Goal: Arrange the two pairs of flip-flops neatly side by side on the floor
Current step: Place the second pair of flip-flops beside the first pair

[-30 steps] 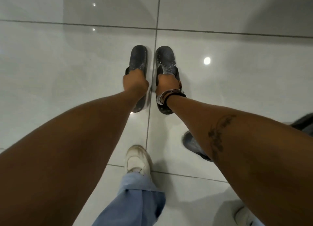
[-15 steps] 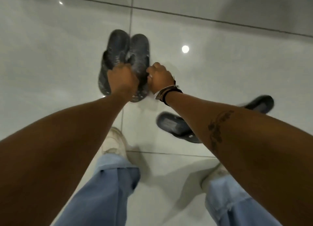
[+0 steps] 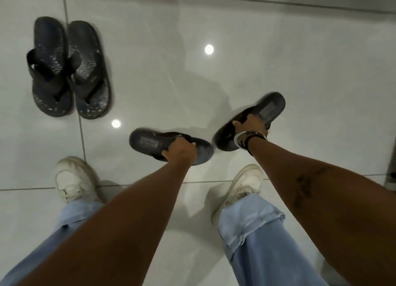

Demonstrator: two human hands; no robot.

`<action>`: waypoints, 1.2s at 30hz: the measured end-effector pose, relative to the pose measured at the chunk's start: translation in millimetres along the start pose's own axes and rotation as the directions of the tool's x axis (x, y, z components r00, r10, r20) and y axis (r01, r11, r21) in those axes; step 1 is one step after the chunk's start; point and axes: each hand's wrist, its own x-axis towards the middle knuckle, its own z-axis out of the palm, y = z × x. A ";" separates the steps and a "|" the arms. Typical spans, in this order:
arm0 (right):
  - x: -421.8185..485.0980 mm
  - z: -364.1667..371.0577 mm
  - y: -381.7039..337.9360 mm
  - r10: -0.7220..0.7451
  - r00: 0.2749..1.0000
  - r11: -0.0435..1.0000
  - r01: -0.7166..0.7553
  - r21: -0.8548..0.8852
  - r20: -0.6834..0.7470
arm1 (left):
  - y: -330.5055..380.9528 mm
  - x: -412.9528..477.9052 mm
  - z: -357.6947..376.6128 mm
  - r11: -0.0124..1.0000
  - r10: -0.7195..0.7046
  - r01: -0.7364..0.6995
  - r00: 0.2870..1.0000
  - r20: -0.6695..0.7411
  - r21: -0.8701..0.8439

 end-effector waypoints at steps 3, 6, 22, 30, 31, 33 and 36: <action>9.0 8.6 0.6 -0.085 0.990 0.996 0.082 0.038 0.114 | 16.2 2.0 12.5 1.000 -0.005 0.004 0.999 -0.034 -0.020; 13.6 2.3 2.1 -0.174 0.977 0.980 0.160 0.118 0.125 | 26.8 2.2 12.1 0.981 0.155 -0.133 0.976 -0.154 0.140; 56.9 -65.8 45.5 -0.280 0.959 0.945 0.285 -0.158 0.050 | 193.1 -23.9 32.9 0.486 0.720 -0.551 0.692 0.047 0.678; 37.0 -54.4 40.5 -0.433 0.876 0.891 0.381 -0.246 -0.213 | 144.3 -18.8 3.7 0.460 0.868 -0.702 0.484 -0.111 0.544; 29.3 -53.9 29.4 -0.475 0.847 0.866 0.401 -0.297 -0.239 | 133.9 -18.5 -5.7 0.497 0.861 -0.708 0.476 -0.180 0.502; 8.8 -48.8 -5.4 -0.577 0.785 0.803 0.496 -0.331 -0.224 | 109.6 -11.2 -32.2 0.582 0.813 -0.653 0.485 -0.323 0.484; -21.5 -30.5 -75.7 -0.696 0.712 0.705 0.652 -0.280 -0.092 | 65.7 18.6 -97.2 0.721 0.693 -0.488 0.526 -0.494 0.492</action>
